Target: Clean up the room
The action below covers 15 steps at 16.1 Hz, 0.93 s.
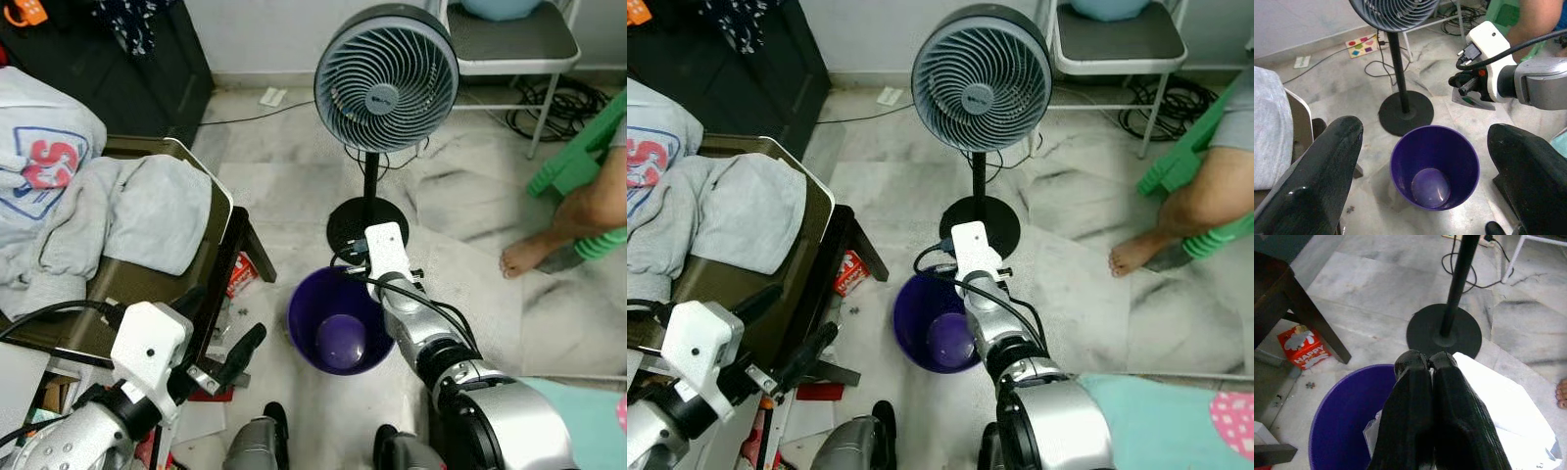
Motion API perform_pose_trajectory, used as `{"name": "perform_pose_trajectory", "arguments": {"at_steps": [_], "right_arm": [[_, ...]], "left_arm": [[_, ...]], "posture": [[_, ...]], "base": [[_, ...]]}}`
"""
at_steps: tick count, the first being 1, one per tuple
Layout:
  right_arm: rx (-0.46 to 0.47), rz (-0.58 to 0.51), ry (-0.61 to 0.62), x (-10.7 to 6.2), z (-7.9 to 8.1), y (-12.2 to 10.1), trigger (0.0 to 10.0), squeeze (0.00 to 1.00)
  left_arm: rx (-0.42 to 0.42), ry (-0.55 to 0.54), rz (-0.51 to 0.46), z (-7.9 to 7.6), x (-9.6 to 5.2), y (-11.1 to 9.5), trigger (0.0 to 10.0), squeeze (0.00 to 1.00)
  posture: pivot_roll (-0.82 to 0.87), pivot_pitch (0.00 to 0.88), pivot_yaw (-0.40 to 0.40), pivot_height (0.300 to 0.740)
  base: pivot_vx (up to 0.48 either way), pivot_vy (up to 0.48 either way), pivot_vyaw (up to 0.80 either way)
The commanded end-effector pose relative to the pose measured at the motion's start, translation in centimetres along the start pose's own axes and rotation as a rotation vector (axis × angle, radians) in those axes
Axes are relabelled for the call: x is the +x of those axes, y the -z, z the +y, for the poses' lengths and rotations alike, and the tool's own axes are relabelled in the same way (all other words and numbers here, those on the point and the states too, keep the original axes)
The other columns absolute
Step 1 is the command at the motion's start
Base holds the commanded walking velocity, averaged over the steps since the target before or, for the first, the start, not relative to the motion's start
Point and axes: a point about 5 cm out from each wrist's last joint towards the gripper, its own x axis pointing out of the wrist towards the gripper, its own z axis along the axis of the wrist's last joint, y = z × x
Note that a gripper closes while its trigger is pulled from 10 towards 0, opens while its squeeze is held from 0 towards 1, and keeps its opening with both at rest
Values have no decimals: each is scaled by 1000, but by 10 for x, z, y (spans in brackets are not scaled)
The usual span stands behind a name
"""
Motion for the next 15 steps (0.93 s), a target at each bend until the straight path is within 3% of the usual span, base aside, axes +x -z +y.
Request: {"name": "perform_pose_trajectory", "arguments": {"at_steps": [1, 10, 11, 12, 15], "right_arm": [[17, 17, -5, -2, 5, 6, 10000, 0], [61, -9, -39, 0, 21, -5, 10000, 0], [66, -12, -35, 0, 20, -6, 10000, 706], [71, -16, -32, 0, 19, -8, 10000, 1000], [67, -20, -26, 1, 18, -10, 10000, 1000]], "left_arm": [[-1, -10, 30, 5, -4, 5, 10000, 0], [10, -37, 44, 12, -11, 9, 10000, 0], [11, -39, 46, 12, -12, 9, 10000, 0], [12, -39, 47, 13, -13, 9, 10000, 0], [13, -39, 48, 14, -12, 9, 10000, 0]], "posture": [[307, 319, 136, 740], [335, 324, 146, 740], [337, 324, 147, 740], [336, 322, 146, 740], [332, 318, 147, 740]], "base": [[0, 0, 0], [0, 0, 0], [0, 0, 0], [0, 0, 0], [0, 0, 0]]}}
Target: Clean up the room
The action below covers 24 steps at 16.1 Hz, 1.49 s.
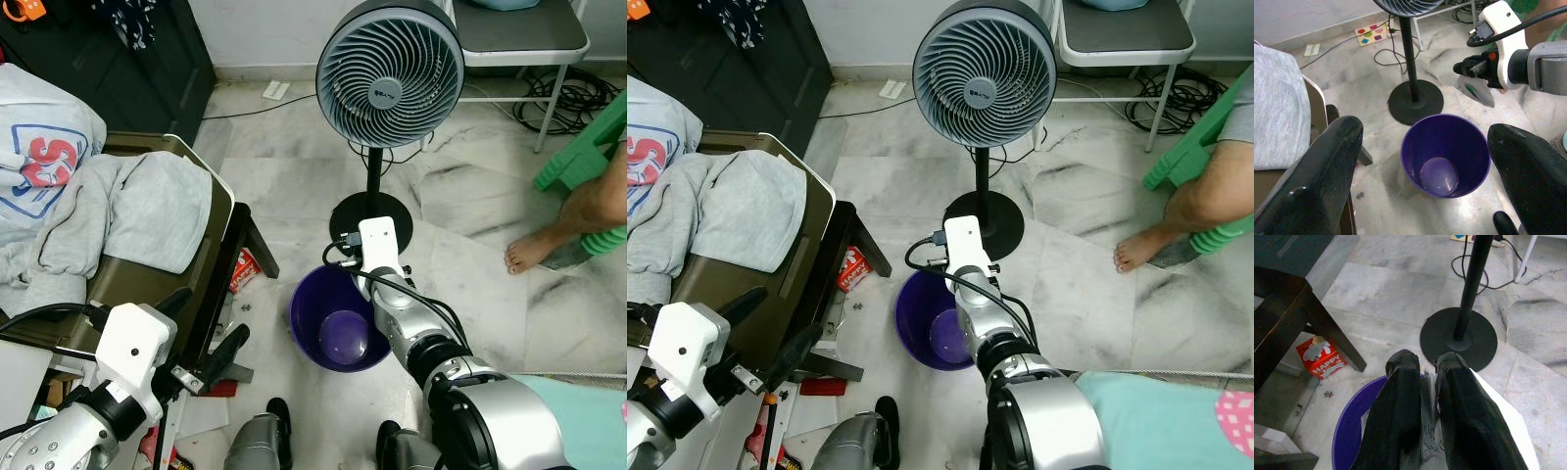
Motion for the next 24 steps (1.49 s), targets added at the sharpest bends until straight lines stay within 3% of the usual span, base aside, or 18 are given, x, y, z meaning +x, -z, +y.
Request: {"name": "perform_pose_trajectory", "arguments": {"at_steps": [1, 8, 12, 18, 20, 22, 24], "right_arm": [[6, 9, -10, 0, 7, 1, 10000, 1000], [-1, -1, -19, 0, 9, -2, 10000, 1000], [2, -53, -32, 2, 2, -13, 10000, 1000], [-8, -149, -25, -4, -30, -12, 10000, 1000], [-73, -212, -1, -11, -43, -10, 10000, 1000], [-84, -139, 174, -19, -85, 11, 10000, 1000], [-83, -132, 198, -23, -100, 15, 10000, 1000]], "left_arm": [[6, -2, 19, 3, -3, 2, 10000, 0], [12, -8, 6, 5, 3, 1, 10000, 0], [5, -9, -39, 3, 19, 1, 10000, 0], [12, -25, -157, 10, 61, -3, 10000, 0], [16, -65, -199, 16, 73, -5, 10000, 0], [28, -103, -250, 22, 83, -7, 10000, 0], [32, -130, -275, 28, 89, -8, 10000, 0]], "posture": [[332, 315, 147, 740], [323, 292, 139, 740], [272, 242, 100, 740], [147, 116, 25, 740], [109, 64, 3, 740], [87, 11, -19, 740], [76, 0, -32, 740]], "base": [[0, 0, 0], [0, 0, 0], [0, 0, 0], [0, 0, 0], [0, 0, 0], [0, 0, 0], [0, 0, 0]]}}
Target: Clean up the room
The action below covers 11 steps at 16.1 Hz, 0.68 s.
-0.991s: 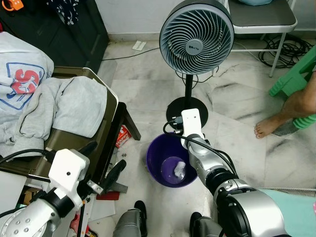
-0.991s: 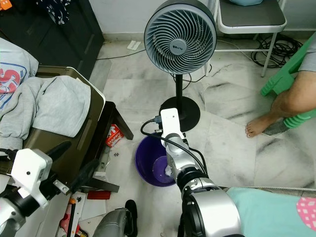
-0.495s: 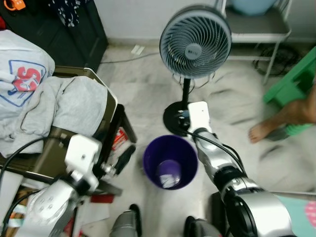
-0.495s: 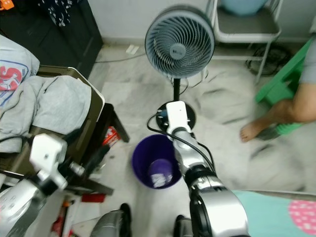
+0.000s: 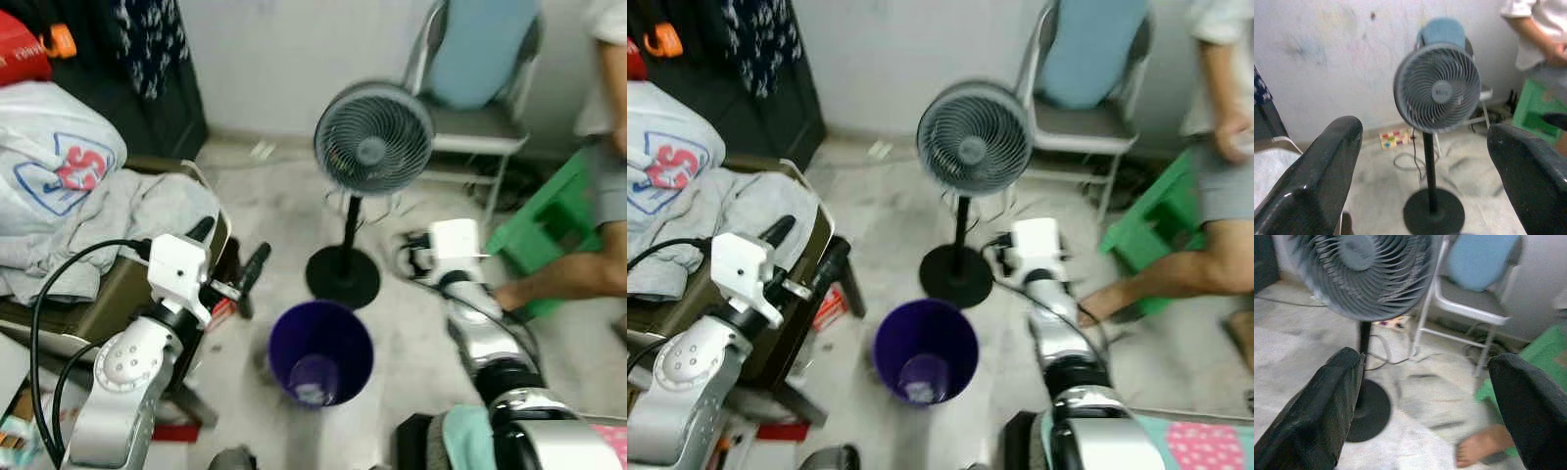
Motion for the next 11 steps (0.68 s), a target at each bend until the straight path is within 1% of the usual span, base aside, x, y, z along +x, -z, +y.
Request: {"name": "perform_pose_trajectory", "arguments": {"at_steps": [1, 2, 3, 4, 5, 6, 7, 8, 9, 10, 11], "right_arm": [[65, 53, 5, -5, -1, 14, 10000, 1000], [101, 75, 25, -8, -5, 21, 10000, 1000], [205, 118, 53, -12, -9, 30, 10000, 745], [220, 124, 56, -12, -9, 32, 10000, 745], [352, 175, 74, -21, -15, 48, 10000, 0], [348, 124, 43, -24, -18, 43, 10000, 0], [289, 49, -19, -27, -17, 32, 10000, 0], [196, -75, -74, -31, -17, 9, 10000, 0], [140, -199, -104, -38, -18, -19, 10000, 0], [159, -270, -111, -47, -16, -42, 10000, 0], [171, -281, -114, -49, -14, -47, 10000, 0]], "left_arm": [[15, -23, -10, 4, 2, 1, 10000, 0], [18, -28, -15, 5, 4, 3, 10000, 0], [22, -29, -23, 6, 7, 5, 10000, 0], [23, -30, -25, 6, 8, 5, 10000, 0], [26, -38, -39, 6, 10, 6, 10000, 0], [27, -46, -42, 7, 12, 7, 10000, 0], [29, -53, -44, 8, 13, 8, 10000, 0], [33, -60, -43, 8, 15, 9, 10000, 0], [32, -59, -44, 8, 17, 9, 10000, 0], [30, -47, -53, 7, 20, 9, 10000, 0], [28, -45, -56, 7, 20, 9, 10000, 0]], "posture": [[72, 0, -36, 740], [71, 0, -37, 740], [68, 0, -36, 740], [68, 0, -36, 740], [62, 0, -32, 740], [56, 0, -28, 740], [51, 0, -24, 740], [28, 0, -11, 740], [12, 0, -4, 740], [-6, 0, 2, 740], [-9, 0, 2, 740]], "base": [[0, 0, 0], [0, 0, 0], [0, 0, 0], [0, 0, 0], [0, 0, 0], [0, 0, 0], [0, 0, 0], [0, 0, 0], [0, 0, 0], [0, 0, 0], [0, 0, 0]]}}
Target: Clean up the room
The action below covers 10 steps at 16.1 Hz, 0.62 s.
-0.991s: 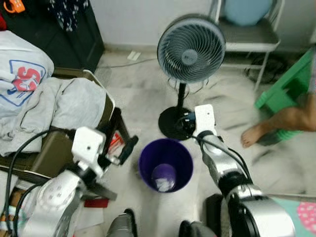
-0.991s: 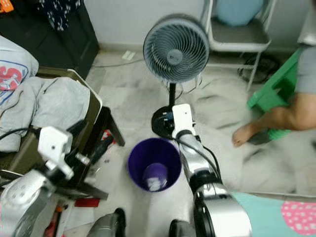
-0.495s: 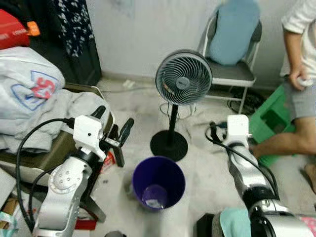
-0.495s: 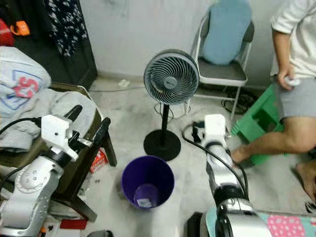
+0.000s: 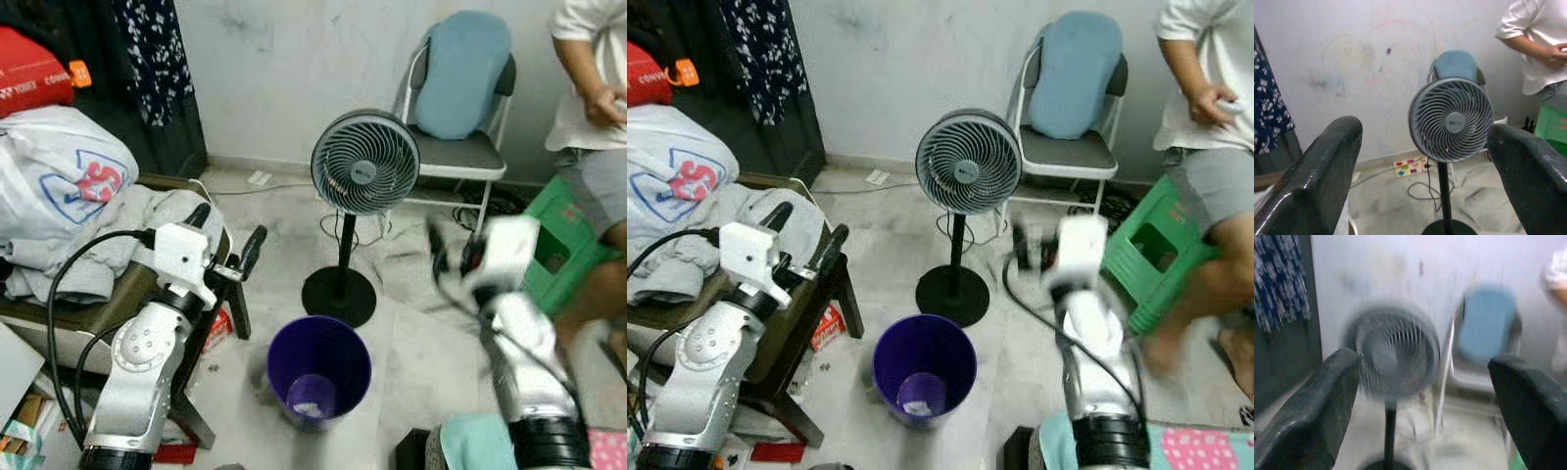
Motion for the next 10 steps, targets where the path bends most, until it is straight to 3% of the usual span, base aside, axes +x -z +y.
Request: {"name": "perform_pose_trajectory", "arguments": {"at_steps": [1, 2, 4, 8, 10], "right_arm": [[11, 28, -24, -7, 9, -1, 10000, 0], [38, 10, -68, -16, 22, -11, 10000, 0], [13, 50, -108, -31, 31, -7, 10000, 0], [2, 174, -161, -43, 39, 13, 10000, 0], [2, 214, -171, -50, 38, 15, 10000, 0]], "left_arm": [[8, 6, -7, 1, 1, -1, 10000, 0], [10, 7, -17, 2, 0, -5, 10000, 0], [15, -23, -14, 6, -9, -8, 10000, 0], [30, -82, 9, 1, -27, -7, 10000, 0], [24, -128, 21, 3, -35, -5, 10000, 0]], "posture": [[-9, 0, 4, 740], [-2, 0, 1, 740], [20, 0, -15, 740], [83, 0, -103, 740], [104, 0, -105, 740]], "base": [[0, 0, 0], [0, 0, 0], [0, 0, 0], [0, 0, 0], [0, 0, 0]]}}
